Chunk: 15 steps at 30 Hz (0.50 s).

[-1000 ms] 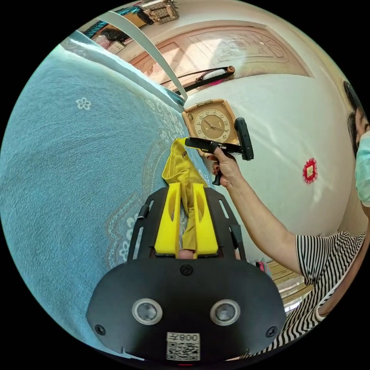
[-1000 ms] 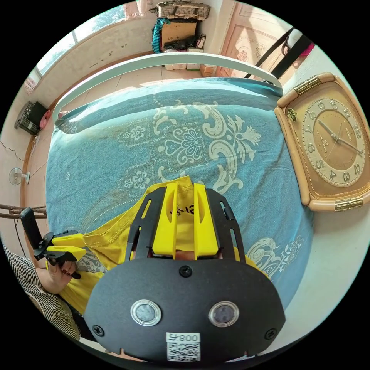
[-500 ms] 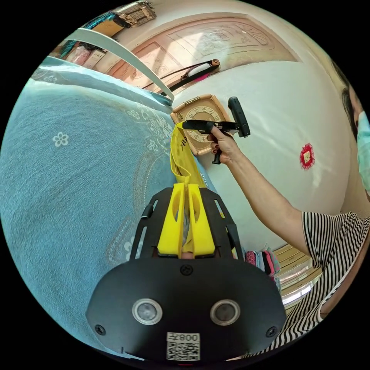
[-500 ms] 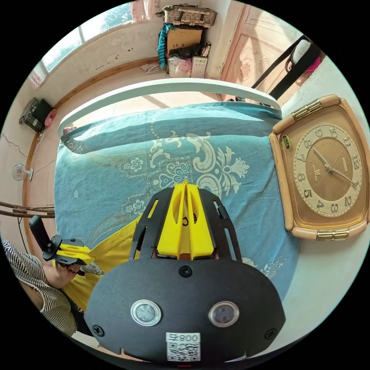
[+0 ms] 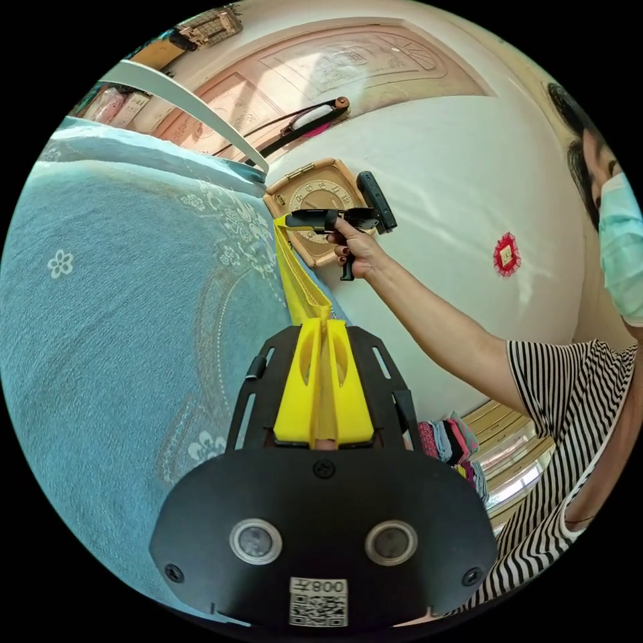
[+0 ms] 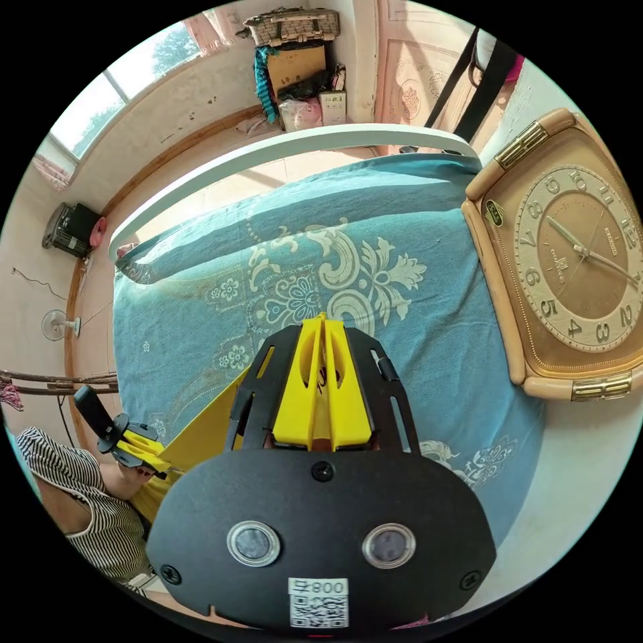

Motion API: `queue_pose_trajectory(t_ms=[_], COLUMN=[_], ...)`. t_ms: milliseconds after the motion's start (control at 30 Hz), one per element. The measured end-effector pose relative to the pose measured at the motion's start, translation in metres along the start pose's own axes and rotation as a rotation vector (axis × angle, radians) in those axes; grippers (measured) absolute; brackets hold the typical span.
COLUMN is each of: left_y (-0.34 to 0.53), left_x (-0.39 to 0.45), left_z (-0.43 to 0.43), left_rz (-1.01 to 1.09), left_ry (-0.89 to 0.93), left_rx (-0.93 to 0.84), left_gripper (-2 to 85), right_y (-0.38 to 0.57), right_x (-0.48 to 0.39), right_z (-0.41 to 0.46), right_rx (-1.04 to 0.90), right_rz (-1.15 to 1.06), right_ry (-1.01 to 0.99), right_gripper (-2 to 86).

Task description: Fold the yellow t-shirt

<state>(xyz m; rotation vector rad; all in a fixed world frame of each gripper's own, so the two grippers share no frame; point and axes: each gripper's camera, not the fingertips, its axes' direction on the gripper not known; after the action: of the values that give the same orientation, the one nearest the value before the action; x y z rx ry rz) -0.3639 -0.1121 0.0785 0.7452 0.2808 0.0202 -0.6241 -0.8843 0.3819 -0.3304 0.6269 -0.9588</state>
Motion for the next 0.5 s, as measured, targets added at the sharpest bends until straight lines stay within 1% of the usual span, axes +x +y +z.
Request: queue_pose_trajectory(t_ms=[133, 200, 267, 400, 433, 500], left_y=[-0.007, -0.010, -0.011, -0.011, -0.011, -0.010], left_x=[0.017, 0.033, 0.042, 0.049, 0.050, 0.053], left_z=[0.035, 0.063, 0.082, 0.124, 0.130, 0.150], left_rz=[0.105, 0.187, 0.222, 0.217, 0.213, 0.200], left_ry=[0.125, 0.184, 0.217, 0.349, 0.360, 0.354], left_rx=[-0.118, -0.222, -0.286, -0.419, -0.437, -0.495], left_gripper=[1.6, 1.6, 1.6, 1.6, 1.6, 1.5], right_y=[0.060, 0.113, 0.156, 0.260, 0.275, 0.332], right_x=[0.043, 0.076, 0.102, 0.162, 0.170, 0.201], right_z=[-0.035, -0.050, -0.057, -0.052, -0.049, -0.031], right_rx=[0.105, 0.150, 0.185, 0.222, 0.228, 0.258], right_rz=[0.037, 0.091, 0.152, 0.293, 0.313, 0.391], right_ry=[-0.068, -0.097, -0.135, -0.188, -0.204, -0.302], right_gripper=[0.2, 0.2, 0.2, 0.3, 0.3, 0.4])
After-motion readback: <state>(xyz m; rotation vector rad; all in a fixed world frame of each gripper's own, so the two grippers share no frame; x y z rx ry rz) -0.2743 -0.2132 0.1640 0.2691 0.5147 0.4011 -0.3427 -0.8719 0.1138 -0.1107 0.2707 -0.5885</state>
